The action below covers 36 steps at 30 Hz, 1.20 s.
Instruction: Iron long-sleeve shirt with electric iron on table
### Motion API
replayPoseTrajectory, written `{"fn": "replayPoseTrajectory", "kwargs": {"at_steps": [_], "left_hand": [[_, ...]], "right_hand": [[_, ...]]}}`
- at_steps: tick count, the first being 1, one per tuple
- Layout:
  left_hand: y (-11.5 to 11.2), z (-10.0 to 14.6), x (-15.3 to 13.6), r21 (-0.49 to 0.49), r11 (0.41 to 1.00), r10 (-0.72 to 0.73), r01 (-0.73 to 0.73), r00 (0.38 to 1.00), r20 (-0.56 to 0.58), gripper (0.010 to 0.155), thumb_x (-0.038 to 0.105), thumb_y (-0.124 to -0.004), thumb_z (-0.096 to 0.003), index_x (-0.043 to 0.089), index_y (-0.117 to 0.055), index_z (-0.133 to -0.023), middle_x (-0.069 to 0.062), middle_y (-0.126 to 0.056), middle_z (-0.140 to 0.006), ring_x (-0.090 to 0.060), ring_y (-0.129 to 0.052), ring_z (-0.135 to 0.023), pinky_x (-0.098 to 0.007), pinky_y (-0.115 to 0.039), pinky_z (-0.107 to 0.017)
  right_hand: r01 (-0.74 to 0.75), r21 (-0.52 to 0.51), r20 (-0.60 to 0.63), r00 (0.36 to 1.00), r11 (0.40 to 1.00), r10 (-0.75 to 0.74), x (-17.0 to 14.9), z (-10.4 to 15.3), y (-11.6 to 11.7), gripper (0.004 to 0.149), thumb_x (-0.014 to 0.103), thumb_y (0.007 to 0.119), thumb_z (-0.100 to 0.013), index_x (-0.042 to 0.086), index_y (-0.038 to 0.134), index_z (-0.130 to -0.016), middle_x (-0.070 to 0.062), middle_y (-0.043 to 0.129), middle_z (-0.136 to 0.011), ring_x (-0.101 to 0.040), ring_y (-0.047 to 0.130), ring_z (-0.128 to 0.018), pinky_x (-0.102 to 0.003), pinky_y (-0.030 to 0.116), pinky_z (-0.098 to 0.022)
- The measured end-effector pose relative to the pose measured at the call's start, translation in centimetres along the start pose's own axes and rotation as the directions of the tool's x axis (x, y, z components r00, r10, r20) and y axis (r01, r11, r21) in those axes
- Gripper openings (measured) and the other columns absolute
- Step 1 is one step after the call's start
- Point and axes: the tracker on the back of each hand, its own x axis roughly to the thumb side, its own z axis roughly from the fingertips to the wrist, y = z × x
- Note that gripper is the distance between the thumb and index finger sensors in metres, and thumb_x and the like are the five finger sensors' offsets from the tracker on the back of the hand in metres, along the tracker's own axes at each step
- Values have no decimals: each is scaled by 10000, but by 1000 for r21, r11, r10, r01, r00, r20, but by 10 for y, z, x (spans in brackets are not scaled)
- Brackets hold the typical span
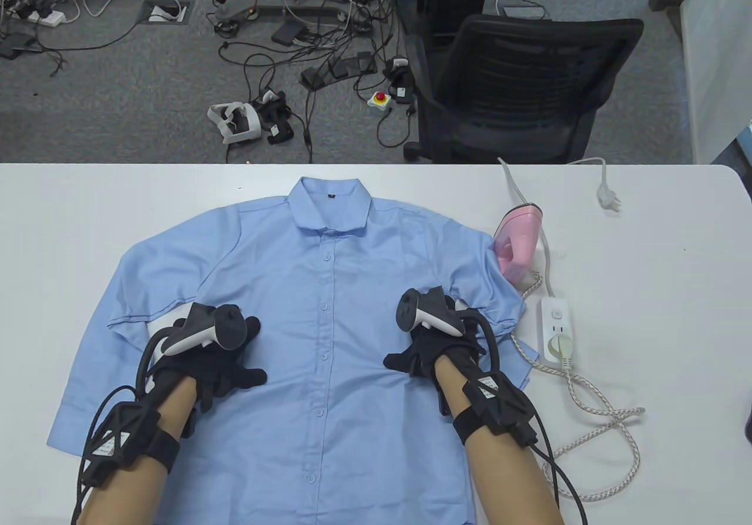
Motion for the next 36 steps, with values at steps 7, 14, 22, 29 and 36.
{"fn": "replayPoseTrajectory", "kwargs": {"at_steps": [7,14,22,29,36], "left_hand": [[17,18,8,156,970,177,-187,981,73,912,798,-603,-392,441,-81,-1050,1,68,-1178,-358,16,-1079,-666,-6,-679],[12,41,39,215,971,79,-104,989,122,876,786,-569,-413,440,-80,-1052,1,65,-1180,-361,6,-1082,-665,-16,-683],[1,37,41,227,970,66,-92,991,117,850,769,-570,-429,430,-116,-1062,-7,23,-1192,-363,-21,-1087,-665,-27,-685],[6,35,53,222,970,64,-96,987,147,834,762,-557,-431,434,-117,-1058,-1,22,-1189,-349,-20,-1088,-660,-26,-687],[18,59,67,298,947,59,-122,976,209,833,766,-538,-437,427,-106,-1063,-10,23,-1196,-357,-18,-1092,-663,-30,-689]], "right_hand": [[128,-198,93,989,972,-112,5,23,-11,950,756,574,-266,363,83,-977,22,-1,-1041,-358,-28,-977,-685,128,-620],[246,-527,82,967,813,-240,-21,75,-66,949,739,587,-268,283,192,-1000,-20,284,-1019,-366,255,-1001,-666,303,-668],[333,-764,-82,799,552,-596,-121,107,-103,905,715,609,-298,200,291,-971,-60,427,-900,-371,478,-880,-595,481,-656],[524,-638,-203,592,564,-780,-163,62,-79,973,742,620,-284,177,240,-980,-83,355,-935,-400,444,-916,-599,490,-656],[671,-632,-145,390,388,-909,-169,20,-67,973,734,650,-284,184,247,-979,-80,324,-959,-380,480,-923,-552,554,-654]]}}
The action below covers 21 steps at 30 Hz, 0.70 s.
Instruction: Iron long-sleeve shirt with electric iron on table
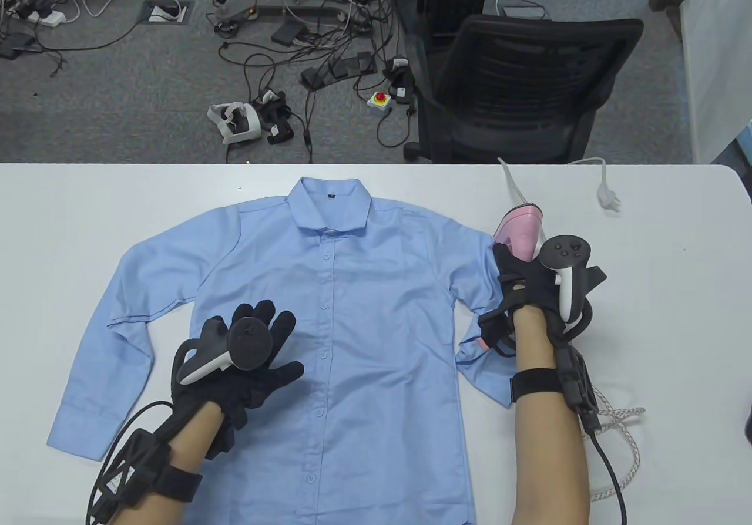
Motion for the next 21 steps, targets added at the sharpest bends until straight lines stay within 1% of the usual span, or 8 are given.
{"fn": "replayPoseTrajectory", "kwargs": {"at_steps": [3,6,8,9,11,15,18,21], "left_hand": [[-4,-5,3,-23,999,-28,28,1000,0,825,763,-538,-437,438,-108,-1061,-5,26,-1194,-353,-17,-1092,-662,-29,-690],[-10,-10,1,-52,998,-45,44,999,-14,808,758,-538,-440,455,-116,-1058,-2,30,-1192,-348,-15,-1091,-659,-23,-690],[-13,-13,0,-69,995,-70,69,997,-22,807,756,-539,-440,454,-119,-1059,0,29,-1192,-347,-16,-1091,-658,-23,-690],[-13,-15,0,-72,994,-83,81,996,-26,806,757,-537,-440,455,-116,-1058,0,31,-1192,-344,-14,-1092,-657,-22,-691],[-14,-19,0,-63,993,-99,96,995,-34,806,757,-535,-439,452,-120,-1059,2,22,-1194,-344,-20,-1094,-657,-26,-694],[-19,-26,2,-89,991,-102,99,994,-34,802,753,-532,-440,451,-118,-1056,3,23,-1192,-342,-23,-1094,-655,-26,-695],[-20,-27,-1,-99,989,-117,112,992,-41,803,755,-531,-441,449,-115,-1057,3,24,-1192,-342,-25,-1094,-657,-27,-695],[-9,-22,-10,-107,992,-72,65,996,-60,810,760,-522,-442,448,-94,-1055,2,48,-1186,-342,-9,-1091,-656,-21,-692]], "right_hand": [[83,33,-47,996,996,-81,-2,-11,7,923,697,694,-296,191,313,-967,-77,371,-947,-378,518,-906,-546,567,-648],[56,-4,-29,998,998,-56,0,-19,9,774,648,724,-316,225,469,-911,-50,510,-902,-358,618,-866,-536,611,-627],[52,17,-39,998,999,-51,-3,-24,12,748,659,727,-315,211,506,-871,-40,589,-870,-349,685,-833,-529,648,-608],[72,45,-69,995,996,-69,-5,-26,15,658,662,737,-310,276,610,-829,-42,634,-852,-364,709,-817,-538,653,-601],[170,171,-97,983,971,-155,-9,-31,17,633,649,747,-344,298,580,-844,-57,557,-891,-381,626,-856,-549,597,-630],[218,239,-96,975,946,-200,-8,-38,12,616,623,783,-346,289,645,-845,-67,568,-917,-411,629,-866,-561,606,-629],[322,290,-96,947,901,-307,-5,-38,5,623,600,798,-354,233,665,-840,-24,599,-931,-411,569,-896,-559,565,-649],[372,337,-74,926,865,-370,1,-30,-5,626,589,795,-358,220,660,-845,-56,592,-924,-388,499,-938,-580,517,-658]]}}
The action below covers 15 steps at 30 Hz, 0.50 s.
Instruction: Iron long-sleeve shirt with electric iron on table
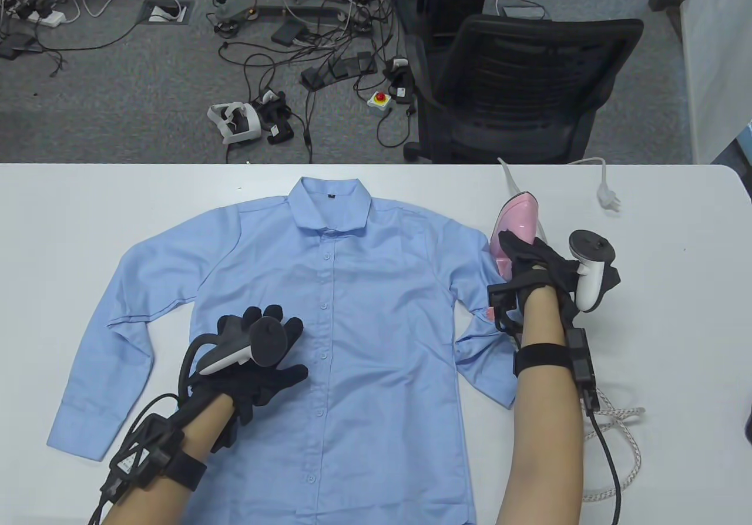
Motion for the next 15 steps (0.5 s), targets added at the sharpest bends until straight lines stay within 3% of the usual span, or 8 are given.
{"fn": "replayPoseTrajectory", "kwargs": {"at_steps": [4,11,15], "left_hand": [[13,10,-8,78,992,103,-104,995,19,809,757,-529,-447,437,-121,-1067,-7,25,-1194,-350,-20,-1093,-659,-30,-693],[7,6,-3,19,999,28,-28,1000,6,805,753,-523,-452,441,-103,-1062,-2,48,-1187,-346,-6,-1090,-657,-19,-692],[9,7,3,49,999,9,-10,1000,12,802,753,-527,-450,440,-117,-1065,-1,35,-1192,-344,-17,-1094,-657,-27,-696]], "right_hand": [[-9,-5,92,996,1000,9,21,22,-12,608,587,795,-354,202,690,-813,-74,638,-874,-376,534,-921,-580,502,-661],[122,54,223,966,991,-131,63,68,-39,496,497,837,-369,189,719,-740,-62,731,-738,-344,697,-814,-593,464,-664],[36,5,378,925,999,-35,94,101,-40,502,490,810,-370,187,687,-751,-22,773,-638,-263,868,-573,-476,662,-580]]}}
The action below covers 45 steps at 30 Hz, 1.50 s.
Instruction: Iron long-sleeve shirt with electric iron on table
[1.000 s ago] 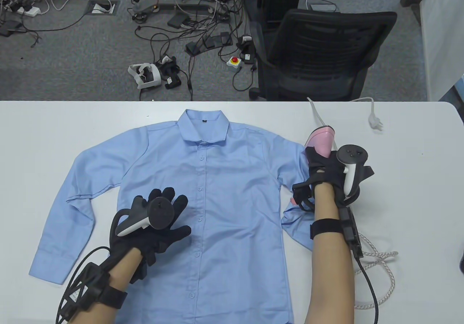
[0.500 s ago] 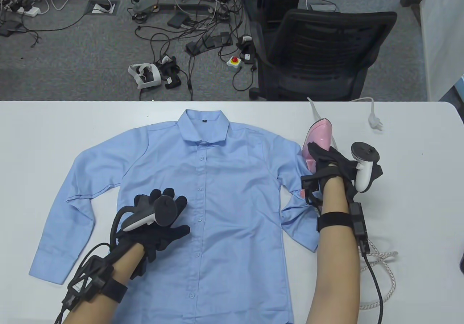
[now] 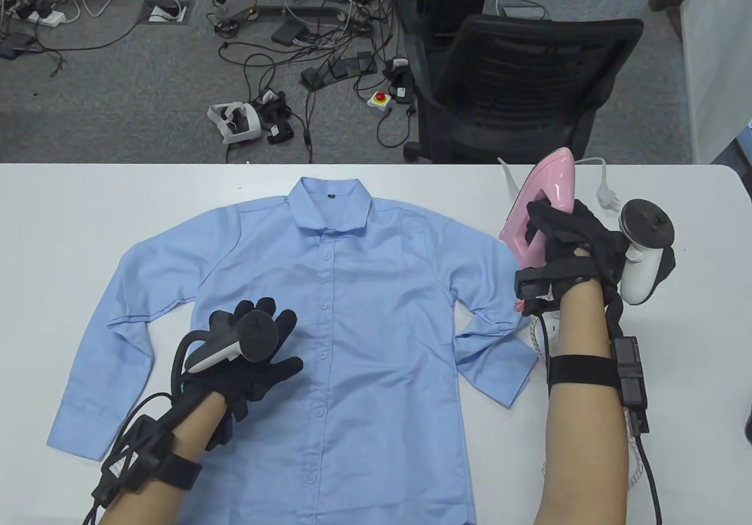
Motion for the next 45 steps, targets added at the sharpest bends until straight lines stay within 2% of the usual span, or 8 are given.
{"fn": "replayPoseTrajectory", "kwargs": {"at_steps": [3,6,14,21,28,38,42,45], "left_hand": [[-1,-2,2,-6,1000,-7,7,1000,-2,803,750,-530,-452,438,-118,-1067,-2,34,-1192,-345,-16,-1094,-657,-25,-695],[-3,-4,1,-24,1000,-18,18,1000,-11,799,751,-528,-453,442,-116,-1065,0,36,-1192,-343,-16,-1095,-657,-27,-697],[-6,-4,-10,-43,999,2,-3,999,-39,801,754,-522,-453,442,-108,-1064,-1,43,-1189,-346,-14,-1093,-658,-26,-695],[-5,-3,-16,-38,999,-31,28,997,-72,799,751,-523,-455,439,-113,-1066,-1,37,-1191,-344,-17,-1094,-657,-29,-696],[-12,-7,-25,-81,997,-13,5,995,-95,794,748,-523,-459,438,-115,-1066,-3,36,-1190,-345,-18,-1094,-657,-28,-695],[-30,-17,-26,-244,965,-126,92,983,-130,878,768,-617,-420,442,-94,-1045,-17,40,-1182,-404,-44,-1081,-677,-69,-706],[-31,-17,-27,-230,968,-129,98,984,-124,905,784,-635,-402,441,-106,-1051,-28,33,-1191,-412,-65,-1089,-687,-96,-717],[-33,-17,-29,-231,971,-101,70,987,-125,896,782,-628,-406,448,-94,-1044,-14,59,-1178,-398,-27,-1077,-684,-90,-716]], "right_hand": [[-79,163,38,997,983,74,17,5,23,538,540,786,-369,148,709,-731,15,814,-569,-186,968,-418,-412,809,-467],[-113,303,-58,989,946,137,21,9,59,557,578,769,-380,129,743,-708,21,848,-535,-152,1024,-351,-379,875,-391],[-177,553,-164,935,814,315,-3,2,201,588,561,751,-388,89,713,-737,-29,817,-577,-203,999,-397,-423,840,-418],[-190,583,-220,899,790,379,-37,-19,269,621,492,723,-404,49,576,-815,-47,704,-658,-170,926,-420,-406,802,-434],[-93,674,-309,866,733,394,-82,-41,297,634,353,732,-418,-12,494,-878,-99,637,-739,-216,891,-515,-441,761,-477],[-101,596,-269,909,797,317,-95,-56,299,688,494,677,-432,22,481,-893,-32,644,-761,-103,912,-526,-336,804,-464],[-233,527,-168,914,818,369,-88,-53,300,741,500,681,-432,-6,416,-903,-45,606,-792,-77,903,-518,-314,816,-437],[-337,471,-10,922,815,386,-79,-48,299,900,484,696,-432,-27,159,-943,-124,410,-926,-141,818,-674,-350,784,-494]]}}
